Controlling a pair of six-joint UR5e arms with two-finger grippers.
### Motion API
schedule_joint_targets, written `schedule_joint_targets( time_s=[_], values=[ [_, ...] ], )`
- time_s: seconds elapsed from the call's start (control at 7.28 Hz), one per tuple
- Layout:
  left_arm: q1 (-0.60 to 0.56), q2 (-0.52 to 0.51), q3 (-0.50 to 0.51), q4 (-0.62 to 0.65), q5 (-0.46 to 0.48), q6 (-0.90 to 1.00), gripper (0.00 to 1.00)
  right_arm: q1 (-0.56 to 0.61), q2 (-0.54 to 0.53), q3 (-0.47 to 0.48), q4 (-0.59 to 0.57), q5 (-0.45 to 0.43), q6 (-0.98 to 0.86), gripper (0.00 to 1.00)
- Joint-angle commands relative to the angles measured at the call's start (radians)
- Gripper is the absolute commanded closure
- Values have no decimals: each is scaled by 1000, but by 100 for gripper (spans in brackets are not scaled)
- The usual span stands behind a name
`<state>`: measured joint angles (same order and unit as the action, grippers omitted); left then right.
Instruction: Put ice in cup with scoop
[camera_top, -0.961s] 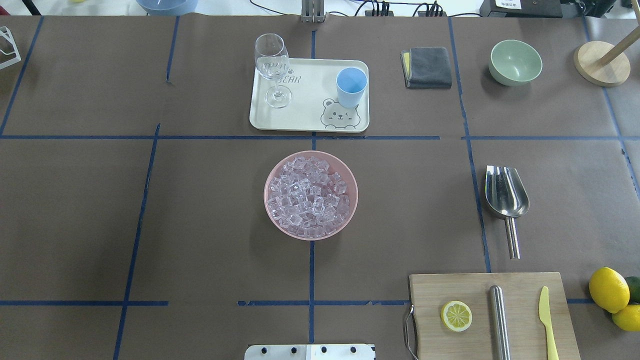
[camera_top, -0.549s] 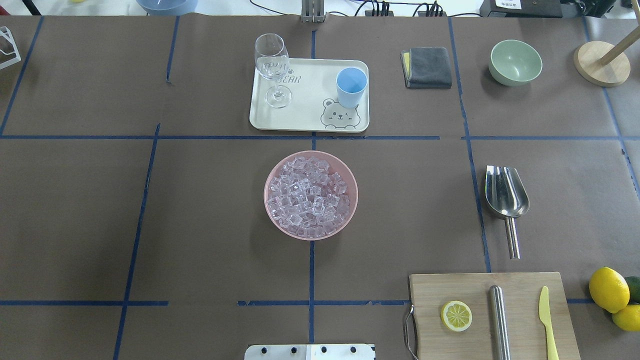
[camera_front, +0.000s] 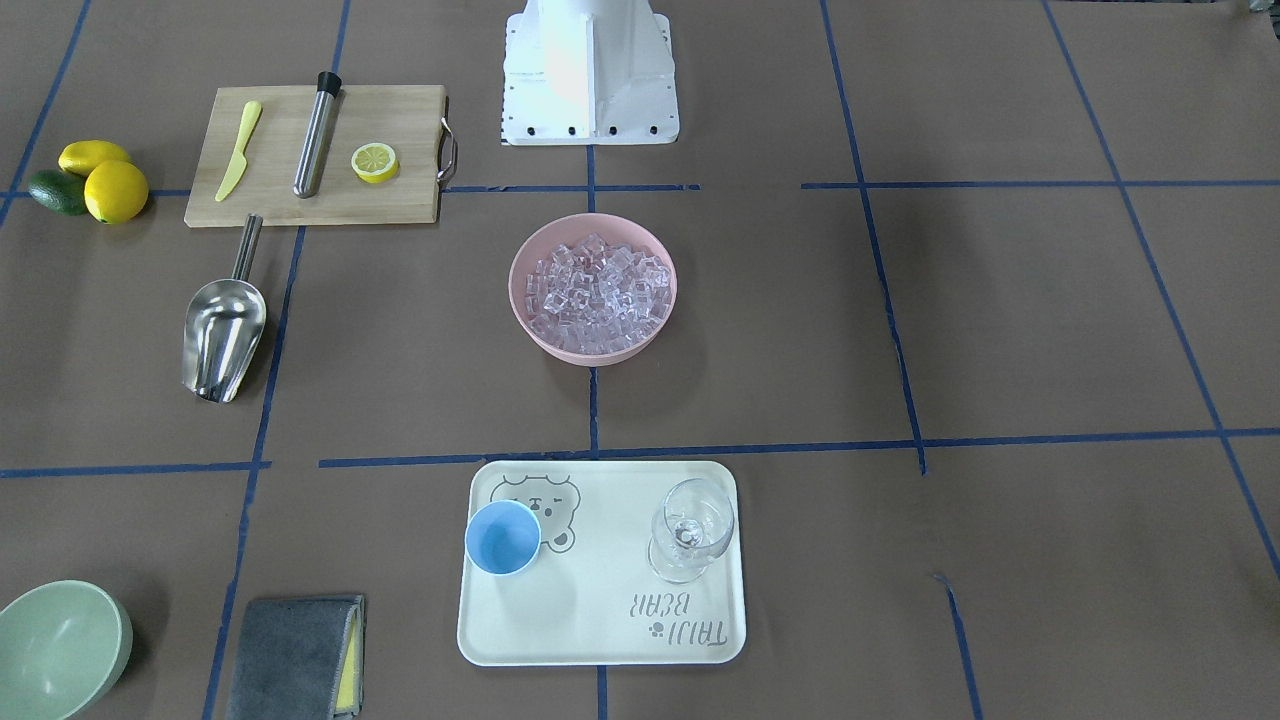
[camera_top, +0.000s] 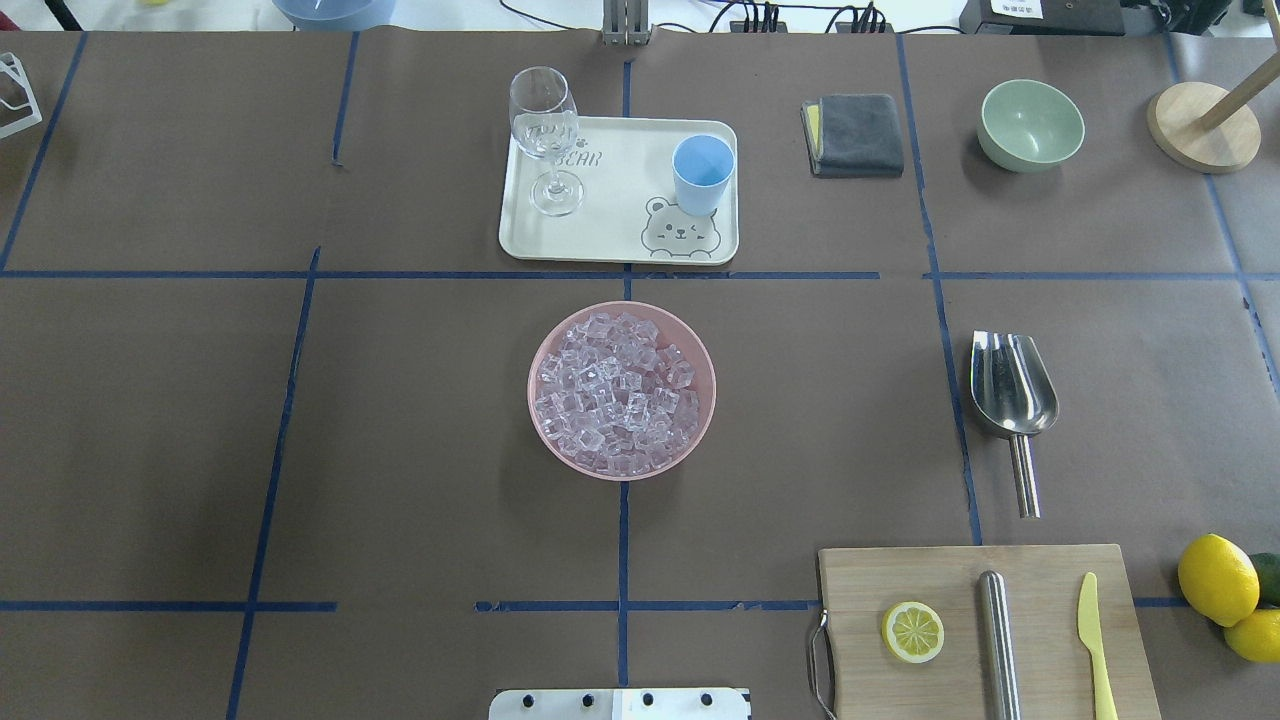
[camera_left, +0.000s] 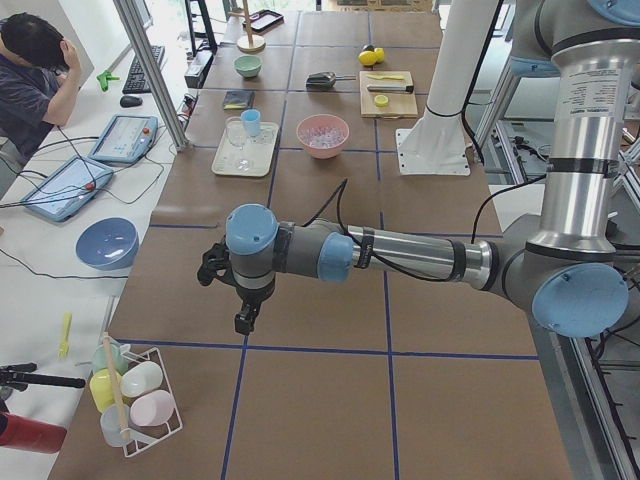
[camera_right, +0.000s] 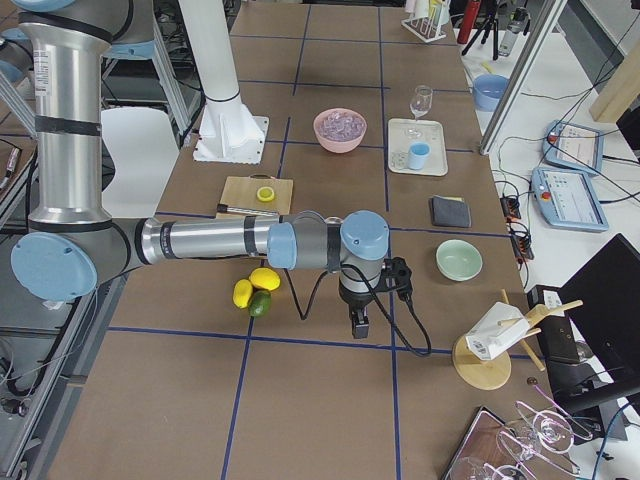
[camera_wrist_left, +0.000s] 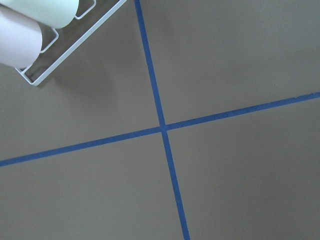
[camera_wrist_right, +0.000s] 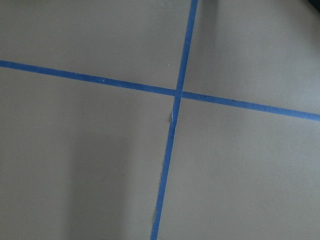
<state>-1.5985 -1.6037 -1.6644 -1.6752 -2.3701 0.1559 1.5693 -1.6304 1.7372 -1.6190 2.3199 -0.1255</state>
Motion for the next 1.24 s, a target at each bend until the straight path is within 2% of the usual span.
schedule_joint_targets(
  time_s=[0.0, 0.14, 0.55, 0.69, 0.82, 1.1],
  values=[
    [3, -1, 6, -177, 6, -2, 0, -2, 1, -5, 57, 2, 7, 0],
    [6, -10, 44, -217, 0, -2, 0, -2, 1, -2, 60, 3, 9, 0],
    [20, -16, 51, -294, 0, -32, 0, -17, 27, -1, 60, 4, 6, 0],
    [50, -16, 32, -358, -1, -27, 0, -17, 27, -4, 60, 6, 6, 0],
    [105, -15, 46, -470, -15, -45, 0, -24, 29, -1, 59, 6, 10, 0],
    [297, -25, 41, -656, 2, -41, 0, -28, 29, -1, 60, 6, 9, 0]
  ],
)
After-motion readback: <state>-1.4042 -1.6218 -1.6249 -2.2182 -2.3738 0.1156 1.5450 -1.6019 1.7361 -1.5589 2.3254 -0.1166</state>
